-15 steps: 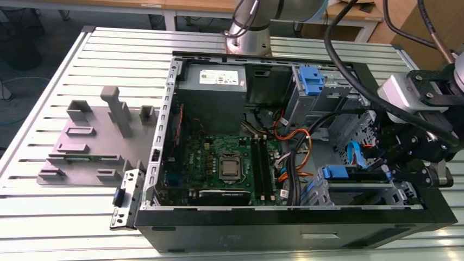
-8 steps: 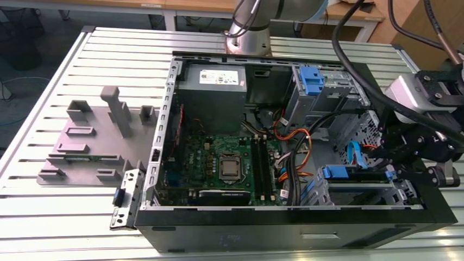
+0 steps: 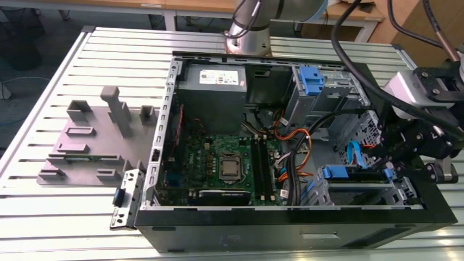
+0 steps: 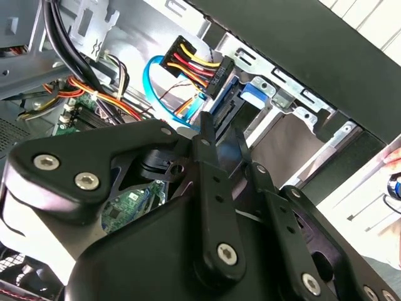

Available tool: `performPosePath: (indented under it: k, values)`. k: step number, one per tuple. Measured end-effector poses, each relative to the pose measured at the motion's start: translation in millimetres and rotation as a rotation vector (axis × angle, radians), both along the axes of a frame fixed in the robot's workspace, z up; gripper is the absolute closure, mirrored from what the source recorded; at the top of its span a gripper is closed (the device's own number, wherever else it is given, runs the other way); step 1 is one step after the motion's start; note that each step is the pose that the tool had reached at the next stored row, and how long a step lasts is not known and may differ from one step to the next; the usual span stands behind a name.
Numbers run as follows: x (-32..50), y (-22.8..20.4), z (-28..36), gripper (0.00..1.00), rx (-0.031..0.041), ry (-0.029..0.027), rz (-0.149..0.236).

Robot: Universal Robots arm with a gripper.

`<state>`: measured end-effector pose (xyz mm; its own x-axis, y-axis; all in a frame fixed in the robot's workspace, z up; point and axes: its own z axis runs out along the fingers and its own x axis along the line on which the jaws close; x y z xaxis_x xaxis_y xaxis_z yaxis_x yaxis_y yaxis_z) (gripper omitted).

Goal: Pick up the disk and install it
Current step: 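Insert the first disk wire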

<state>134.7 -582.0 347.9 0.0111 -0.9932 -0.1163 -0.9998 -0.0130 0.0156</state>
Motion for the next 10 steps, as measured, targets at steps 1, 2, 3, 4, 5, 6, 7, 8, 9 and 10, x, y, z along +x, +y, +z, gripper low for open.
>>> performPosePath:
  k: [1,2,3,4,5,6,7,8,9,10]
  values:
    - [0.0,0.6,0.0,0.71,-0.0027,0.0000,-0.001]
    - [0.0,1.0,-0.1,0.71,-0.0048,0.0000,-0.001]
    - [0.0,1.4,-0.1,0.71,-0.0063,0.0000,-0.002]
    - [0.0,1.6,0.0,0.71,-0.0073,0.0000,-0.002]
    - [0.0,1.7,-0.1,0.71,-0.0092,0.0000,-0.002]
    - [0.0,1.8,-0.1,0.71,-0.0133,0.0000,-0.003]
    - [0.0,1.9,0.0,0.71,-0.0173,0.0000,-0.004]
    - [0.0,1.8,-0.1,0.71,-0.0191,0.0000,-0.004]
    - [0.0,1.8,-0.1,0.71,-0.0192,0.0000,-0.004]
    - [0.0,1.8,-0.1,0.71,-0.0193,0.0000,-0.004]
